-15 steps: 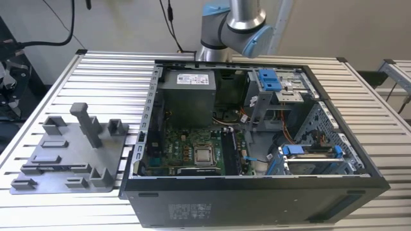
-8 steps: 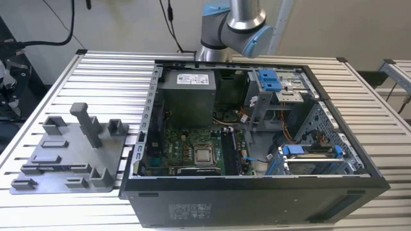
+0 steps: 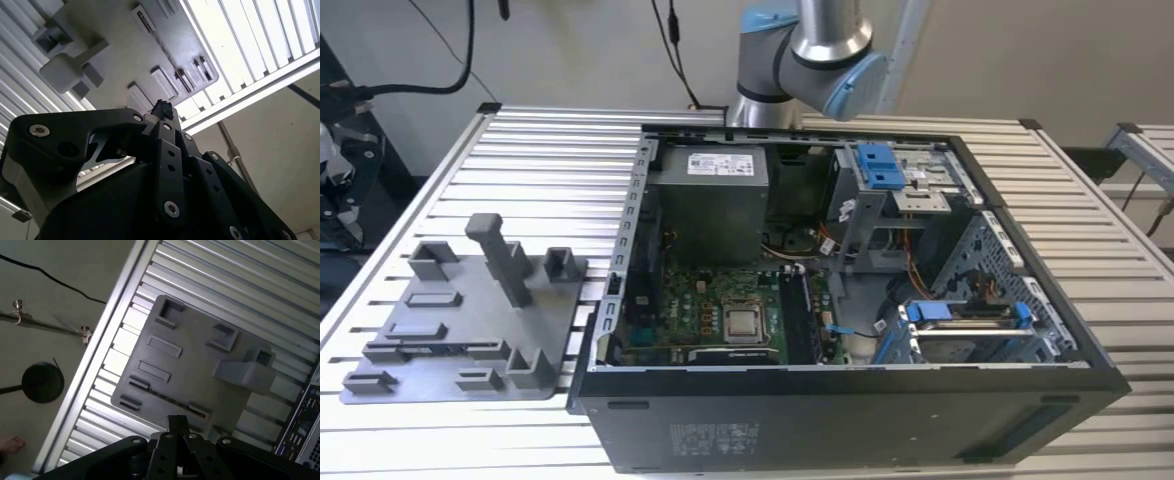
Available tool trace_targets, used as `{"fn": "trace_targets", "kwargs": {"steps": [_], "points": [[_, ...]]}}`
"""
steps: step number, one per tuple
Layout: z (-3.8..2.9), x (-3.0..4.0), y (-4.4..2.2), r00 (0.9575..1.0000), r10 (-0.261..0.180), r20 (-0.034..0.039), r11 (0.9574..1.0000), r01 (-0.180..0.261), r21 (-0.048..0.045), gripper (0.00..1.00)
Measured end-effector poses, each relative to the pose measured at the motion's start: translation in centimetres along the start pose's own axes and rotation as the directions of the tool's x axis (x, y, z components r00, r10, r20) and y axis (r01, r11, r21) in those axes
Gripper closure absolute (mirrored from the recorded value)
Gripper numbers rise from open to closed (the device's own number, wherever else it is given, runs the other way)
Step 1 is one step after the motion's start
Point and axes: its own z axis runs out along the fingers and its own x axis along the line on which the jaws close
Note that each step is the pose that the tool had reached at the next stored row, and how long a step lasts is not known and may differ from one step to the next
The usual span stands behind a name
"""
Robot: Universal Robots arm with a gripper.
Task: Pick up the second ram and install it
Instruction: 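Pick up the second ram and move it above second insertion slot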
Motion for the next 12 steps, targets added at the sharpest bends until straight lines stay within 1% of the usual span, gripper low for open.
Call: {"fn": "trace_targets", "kwargs": {"steps": [12], "points": [[0.0,0.0,0.0,0.9998,-0.021,-0.0008,0.9998,0.021,-0.0005,0.89]]}}
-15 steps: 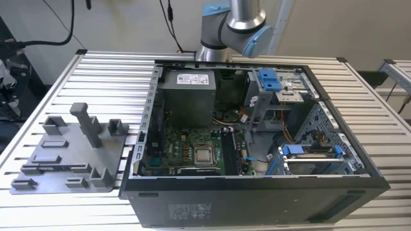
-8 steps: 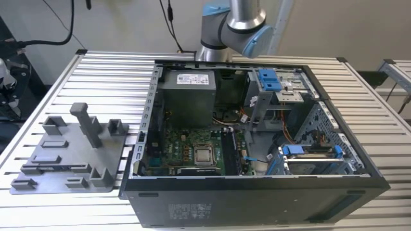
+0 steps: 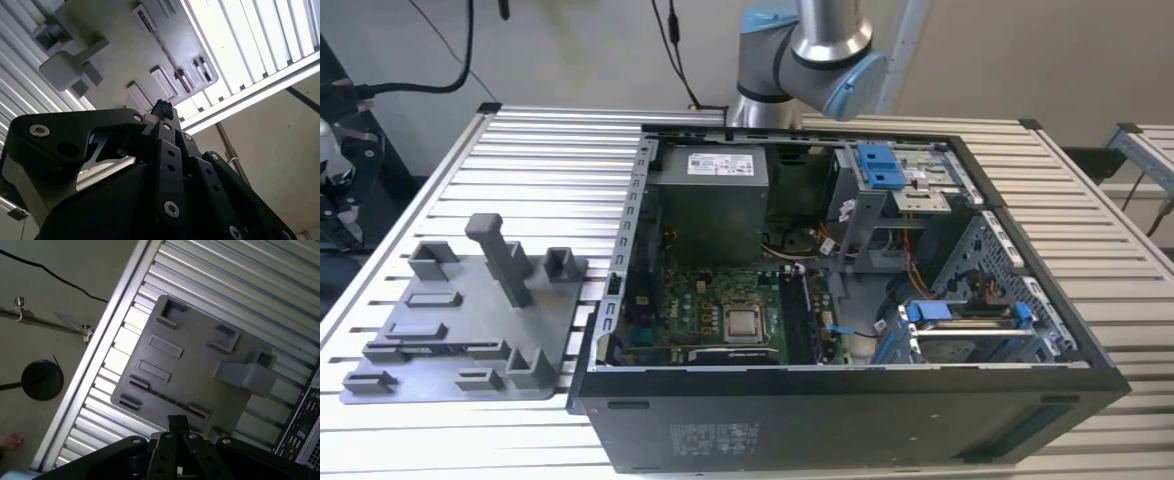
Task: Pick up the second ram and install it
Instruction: 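Pick up the second ram and move it above second insertion slot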
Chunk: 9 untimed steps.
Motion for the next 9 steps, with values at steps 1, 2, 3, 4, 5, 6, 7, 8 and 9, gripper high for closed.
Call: {"fn": "trace_targets", "kwargs": {"steps": [1,2,3,4,5,6,7,8,9], "points": [[0.0,0.0,0.0,1.0,-0.002,-0.0001,1.0,0.002,-0.0001,0.89],[0.0,0.0,0.0,1.0,-0.004,-0.0002,1.0,0.004,-0.0001,0.89],[0.0,0.0,0.0,1.0,-0.005,-0.0002,1.0,0.005,-0.0001,0.89],[0.0,0.0,0.0,1.0,-0.007,-0.0003,1.0,0.007,-0.0001,0.89],[0.0,0.0,0.0,1.0,-0.009,-0.0004,1.0,0.009,-0.0002,0.89],[0.0,0.0,0.0,0.9999,-0.011,-0.0005,0.9999,0.011,-0.0002,0.89],[0.0,0.0,0.0,0.9999,-0.012,-0.0005,0.9999,0.012,-0.0003,0.89],[0.0,0.0,0.0,0.9999,-0.014,-0.0007,0.9999,0.014,-0.0003,0.89],[0.0,0.0,0.0,0.9999,-0.016,-0.0007,0.9999,0.016,-0.0003,0.89]]}}
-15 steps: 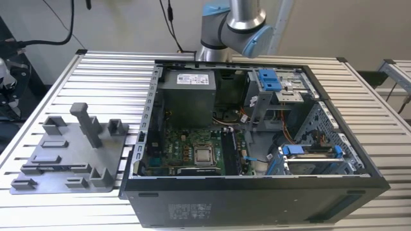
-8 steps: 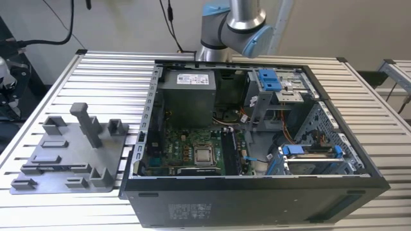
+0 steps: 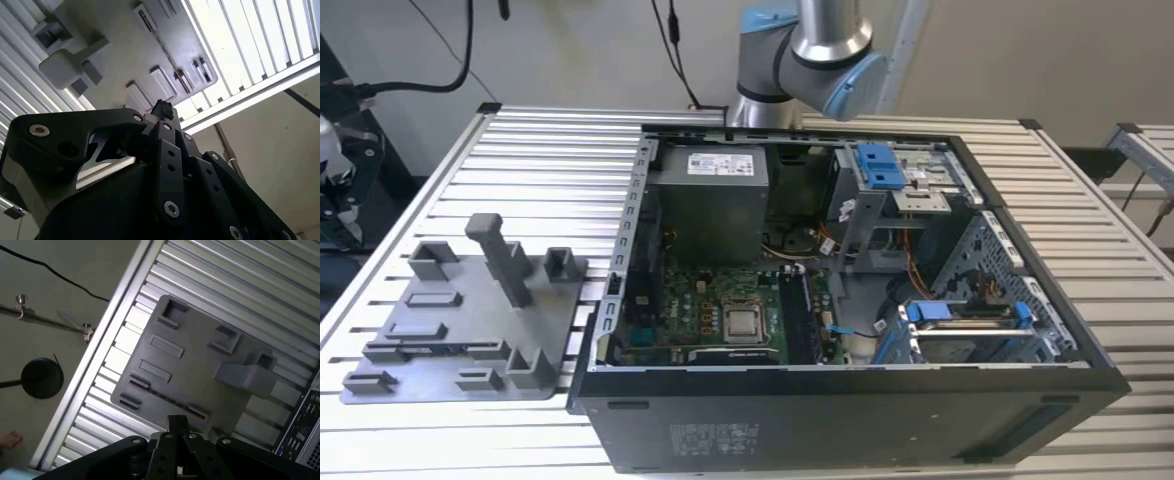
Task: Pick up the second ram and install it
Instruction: 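Pick up the second ram and move it above second insertion slot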
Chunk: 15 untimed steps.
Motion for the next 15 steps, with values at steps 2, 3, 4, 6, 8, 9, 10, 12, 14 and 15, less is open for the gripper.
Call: {"fn": "trace_targets", "kwargs": {"steps": [2,3,4,6,8,9,10,12,14,15], "points": [[0.0,0.0,0.0,1.0,-0.003,-0.0002,1.0,0.003,-0.0001,0.89],[0.0,0.0,0.0,1.0,-0.005,-0.0003,1.0,0.005,-0.0001,0.89],[0.0,0.0,0.0,1.0,-0.007,-0.0004,1.0,0.007,-0.0002,0.89],[0.0,0.0,0.0,0.9999,-0.01,-0.0004,0.9999,0.01,-0.0003,0.89],[0.0,0.0,0.0,0.9999,-0.014,-0.0006,0.9999,0.014,-0.0004,0.89],[0.0,0.0,0.0,0.9999,-0.016,-0.0006,0.9999,0.016,-0.0004,0.89],[0.0,0.0,0.0,0.9998,-0.017,-0.0007,0.9998,0.017,-0.0004,0.89],[0.0,0.0,0.0,0.9998,-0.021,-0.0008,0.9998,0.021,-0.0005,0.89],[0.0,0.0,0.0,0.9997,-0.024,-0.001,0.9997,0.024,-0.0006,0.89],[0.0,0.0,0.0,0.9997,-0.026,-0.001,0.9997,0.026,-0.0006,0.89]]}}
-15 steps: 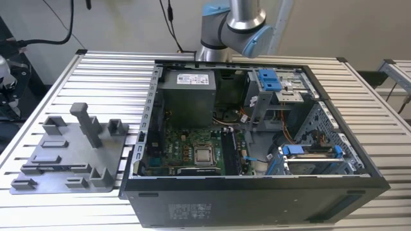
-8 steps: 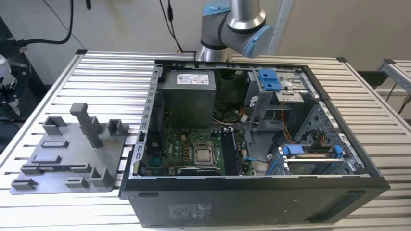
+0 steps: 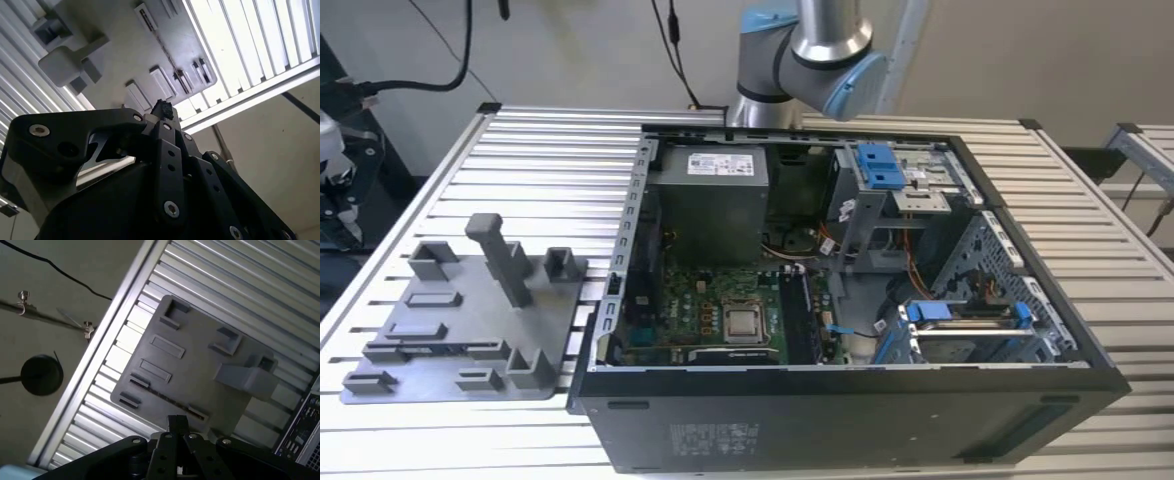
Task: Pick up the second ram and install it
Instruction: 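Pick up the second ram and move it above second insertion slot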
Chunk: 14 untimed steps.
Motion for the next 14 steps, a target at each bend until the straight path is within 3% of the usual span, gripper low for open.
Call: {"fn": "trace_targets", "kwargs": {"steps": [14], "points": [[0.0,0.0,0.0,0.9997,-0.024,-0.001,0.9997,0.024,-0.0006,0.89]]}}
